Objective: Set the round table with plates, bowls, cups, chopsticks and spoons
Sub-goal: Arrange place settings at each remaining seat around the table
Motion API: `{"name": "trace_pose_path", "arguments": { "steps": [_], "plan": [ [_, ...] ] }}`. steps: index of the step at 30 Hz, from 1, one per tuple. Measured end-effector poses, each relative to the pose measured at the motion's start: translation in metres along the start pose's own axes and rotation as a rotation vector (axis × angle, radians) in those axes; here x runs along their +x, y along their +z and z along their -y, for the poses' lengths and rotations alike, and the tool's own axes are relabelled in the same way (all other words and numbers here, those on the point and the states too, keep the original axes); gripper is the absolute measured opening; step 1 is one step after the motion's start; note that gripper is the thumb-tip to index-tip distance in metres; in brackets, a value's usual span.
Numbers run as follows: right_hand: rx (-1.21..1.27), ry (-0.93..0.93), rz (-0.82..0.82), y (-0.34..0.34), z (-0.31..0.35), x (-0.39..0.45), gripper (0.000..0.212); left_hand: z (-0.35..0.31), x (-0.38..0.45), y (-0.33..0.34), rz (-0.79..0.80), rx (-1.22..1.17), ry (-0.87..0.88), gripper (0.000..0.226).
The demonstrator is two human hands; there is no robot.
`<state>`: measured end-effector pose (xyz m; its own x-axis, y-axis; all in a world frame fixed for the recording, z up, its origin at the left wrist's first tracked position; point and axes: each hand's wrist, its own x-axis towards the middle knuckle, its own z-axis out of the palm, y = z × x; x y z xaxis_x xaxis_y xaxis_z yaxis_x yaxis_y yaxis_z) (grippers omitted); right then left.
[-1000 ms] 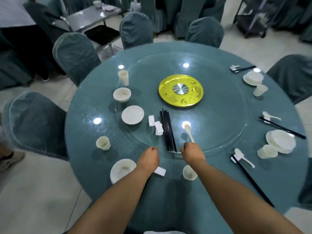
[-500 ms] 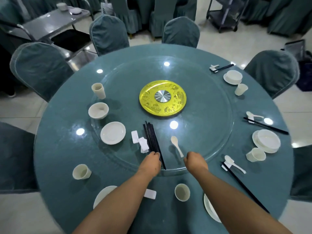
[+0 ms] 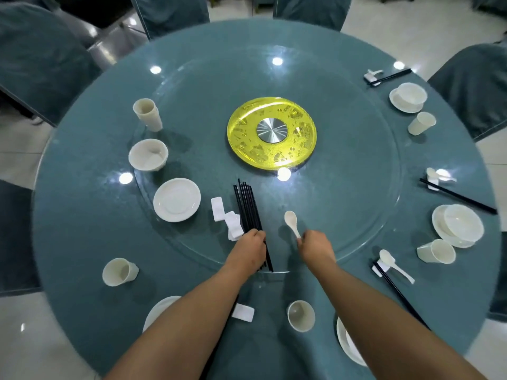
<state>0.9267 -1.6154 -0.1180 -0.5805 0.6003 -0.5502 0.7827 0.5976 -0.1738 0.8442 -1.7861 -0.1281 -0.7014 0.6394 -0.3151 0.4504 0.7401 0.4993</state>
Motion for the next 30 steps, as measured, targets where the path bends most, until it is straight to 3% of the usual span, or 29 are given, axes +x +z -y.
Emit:
{"name": "trace_pose_path", "arguments": {
  "steps": [12, 22, 30],
  "plan": [
    [-0.034, 0.032, -0.012, 0.0, 0.004, 0.003, 0.025, 0.002, 0.0, 0.003, -0.018, -0.018, 0.019, 0.021],
    [0.082, -0.069, -0.111, -0.004, 0.031, -0.048, 0.019, 0.01, -0.047, -0.025, -0.063, -0.071, -0.046, 0.017],
    [0.238, -0.072, 0.037, 0.041, 0.057, -0.118, 0.025, 0.036, -0.117, -0.033, -0.094, -0.067, -0.189, 0.02]
  ]
}}
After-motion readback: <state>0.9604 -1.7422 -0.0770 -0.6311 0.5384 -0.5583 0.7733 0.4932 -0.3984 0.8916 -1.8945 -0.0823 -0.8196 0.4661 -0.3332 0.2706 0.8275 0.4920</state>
